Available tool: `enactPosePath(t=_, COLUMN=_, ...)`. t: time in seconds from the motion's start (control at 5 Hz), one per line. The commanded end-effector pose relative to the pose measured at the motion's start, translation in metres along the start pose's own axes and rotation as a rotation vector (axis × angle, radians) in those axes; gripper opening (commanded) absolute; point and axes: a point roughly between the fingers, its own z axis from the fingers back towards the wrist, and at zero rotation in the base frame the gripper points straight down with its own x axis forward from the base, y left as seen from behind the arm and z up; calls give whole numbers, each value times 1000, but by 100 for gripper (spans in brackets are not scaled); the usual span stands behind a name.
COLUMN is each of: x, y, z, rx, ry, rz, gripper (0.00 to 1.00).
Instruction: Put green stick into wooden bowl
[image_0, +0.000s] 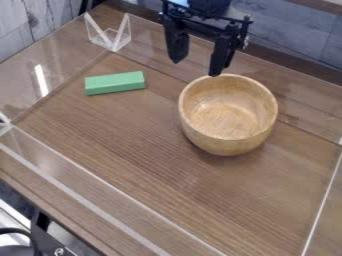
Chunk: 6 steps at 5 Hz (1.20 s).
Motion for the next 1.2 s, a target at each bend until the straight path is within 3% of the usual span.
enactPosePath(t=0.0, x=4, y=15, z=-6, rx=5, ry=18, rz=-111, gripper=100)
enactPosePath(t=0.2, x=7, y=41, z=-9, rx=18, ry=24, rz=-278, gripper=100)
enactPosePath(t=0.4, x=1, y=64, z=-7, rx=35, ry=23, rz=-407, gripper=100)
enactPosePath(t=0.6, x=-3, y=82, z=-5, rx=53, ry=17, rz=-485, gripper=100)
enactPosePath(t=1.0, x=4, y=126, z=-2, rx=72, ry=25, rz=-556, gripper=100)
